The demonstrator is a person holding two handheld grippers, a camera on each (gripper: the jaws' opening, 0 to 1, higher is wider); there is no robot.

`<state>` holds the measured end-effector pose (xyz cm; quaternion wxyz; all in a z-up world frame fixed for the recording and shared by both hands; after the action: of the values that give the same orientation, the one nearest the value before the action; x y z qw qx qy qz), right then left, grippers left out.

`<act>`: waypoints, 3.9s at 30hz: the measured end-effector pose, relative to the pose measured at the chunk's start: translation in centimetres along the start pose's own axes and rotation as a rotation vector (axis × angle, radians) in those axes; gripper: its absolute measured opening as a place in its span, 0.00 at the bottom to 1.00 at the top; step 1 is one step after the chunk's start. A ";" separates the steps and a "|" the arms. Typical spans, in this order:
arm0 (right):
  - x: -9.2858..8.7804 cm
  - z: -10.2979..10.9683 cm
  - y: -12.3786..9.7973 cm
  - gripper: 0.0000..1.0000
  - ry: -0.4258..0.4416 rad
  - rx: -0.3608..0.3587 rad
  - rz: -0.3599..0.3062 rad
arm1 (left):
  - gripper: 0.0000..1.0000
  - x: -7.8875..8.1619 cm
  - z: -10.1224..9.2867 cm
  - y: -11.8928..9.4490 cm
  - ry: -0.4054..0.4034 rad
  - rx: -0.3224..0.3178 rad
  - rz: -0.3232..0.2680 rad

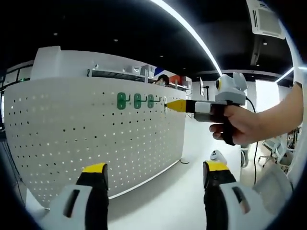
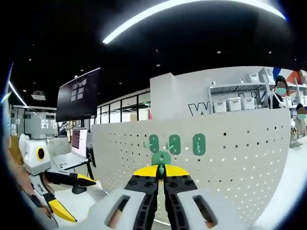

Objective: Insert the hook assembly into the mounting plate slot until the hook locks in place.

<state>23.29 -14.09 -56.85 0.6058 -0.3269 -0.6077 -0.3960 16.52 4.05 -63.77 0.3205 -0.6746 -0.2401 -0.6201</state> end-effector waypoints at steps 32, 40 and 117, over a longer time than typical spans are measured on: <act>2.3 -7.8 1.6 0.01 -0.071 -0.168 -0.040 | 0.83 -0.5 1.1 -1.6 -0.016 0.043 0.007; 2.3 -8.6 1.8 0.01 -0.097 -0.196 -0.043 | 0.82 -0.8 1.4 -2.0 -0.017 0.053 0.017; 0.8 -8.8 2.8 0.14 -0.150 -0.254 -0.018 | 0.78 -2.5 2.6 -3.5 -0.040 0.087 0.064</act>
<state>29.96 -20.54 -56.28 0.5088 -0.4241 -0.5990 -0.4498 15.46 8.53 -65.82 0.3643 -0.6797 -0.2516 -0.5847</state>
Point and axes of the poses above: the point that each gripper's makers call its tool centre point, and the gripper's own axes: y roughly forward along the fingers, z roughly to its left, x roughly out of its top, the point moved 5 cm from there along -y, roughly backward along the fingers, and after that the axes turned 2 degrees about x, right-handed, at the moved point
